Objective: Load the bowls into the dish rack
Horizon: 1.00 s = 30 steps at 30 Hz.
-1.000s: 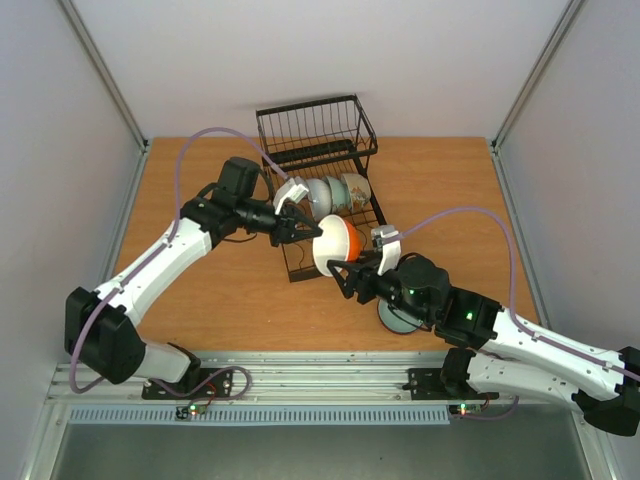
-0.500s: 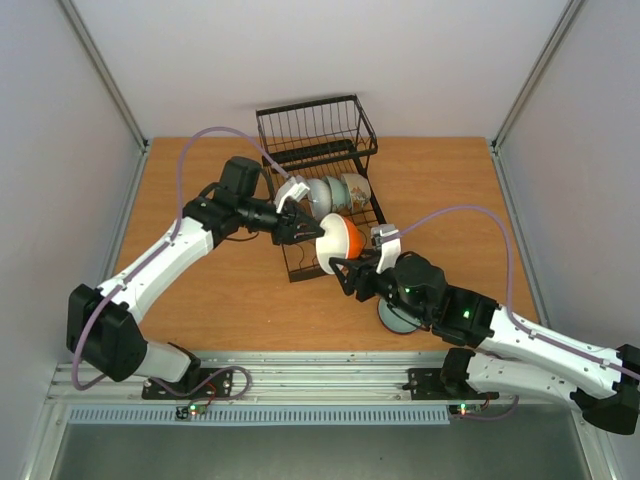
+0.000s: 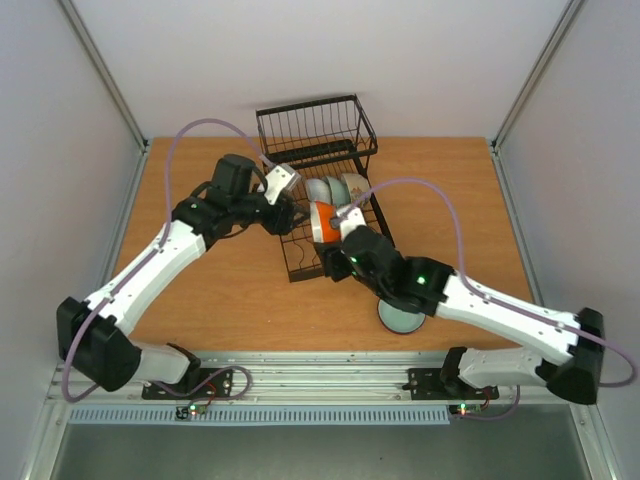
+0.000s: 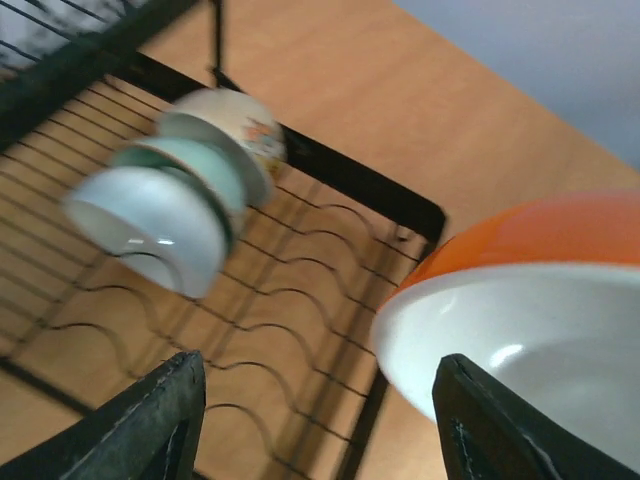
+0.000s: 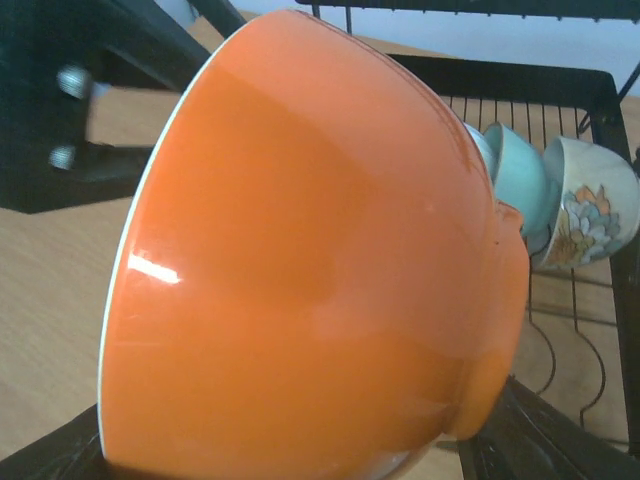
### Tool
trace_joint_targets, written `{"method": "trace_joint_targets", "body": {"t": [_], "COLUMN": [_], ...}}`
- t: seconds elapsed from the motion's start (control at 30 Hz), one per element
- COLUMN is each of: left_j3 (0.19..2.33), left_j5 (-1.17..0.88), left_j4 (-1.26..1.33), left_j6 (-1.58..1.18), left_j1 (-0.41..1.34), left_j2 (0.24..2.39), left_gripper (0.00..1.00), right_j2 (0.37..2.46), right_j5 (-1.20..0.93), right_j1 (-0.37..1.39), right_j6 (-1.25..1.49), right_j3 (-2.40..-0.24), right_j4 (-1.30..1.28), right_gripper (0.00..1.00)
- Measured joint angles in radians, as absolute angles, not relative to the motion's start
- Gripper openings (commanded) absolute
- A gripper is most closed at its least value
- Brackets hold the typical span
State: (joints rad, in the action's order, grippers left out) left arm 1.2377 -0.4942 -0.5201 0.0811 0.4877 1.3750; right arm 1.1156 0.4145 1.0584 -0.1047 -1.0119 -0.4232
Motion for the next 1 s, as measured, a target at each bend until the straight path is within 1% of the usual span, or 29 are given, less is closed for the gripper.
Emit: {"method": "trace_joint_targets", "body": {"t": [0.13,0.3,0.43,0.63,0.83,1.0], "left_j3": [1.245,1.25,1.25,1.25,1.25,1.25], "left_j5": [-0.334,-0.247,-0.228,-0.228,-0.232,-0.232], "left_j4": [-0.53,-0.531,-0.531,-0.536,-0.537,-0.536], "left_j6": [0.11,0.121,0.121,0.12,0.12,0.12], "left_j1": [0.473,0.406,0.363,0.353,0.348,0.348], "left_j2": [1.302,1.204,1.184,1.185,1.185,1.186], "left_gripper": [0.66,0.67,0.67,0.67,0.68,0.68], "right_j2": [1.284,1.477,1.616,1.769,1.887,1.969], "right_j5": [0.411,0.384,0.366,0.358,0.382,0.405], "right_j1": [1.021,0.949,0.911,0.891,0.875,0.861], "right_j6": [-0.183,-0.258,-0.317,-0.385,-0.425,-0.438], "right_j3": [-1.111,-1.204,-1.327,-1.487,-1.563,-1.581], "right_j4": [-0.42,-0.427,-0.454,-0.462,-0.464,-0.466], "right_gripper": [0.01,0.01,0.01,0.01,0.01,0.01]}}
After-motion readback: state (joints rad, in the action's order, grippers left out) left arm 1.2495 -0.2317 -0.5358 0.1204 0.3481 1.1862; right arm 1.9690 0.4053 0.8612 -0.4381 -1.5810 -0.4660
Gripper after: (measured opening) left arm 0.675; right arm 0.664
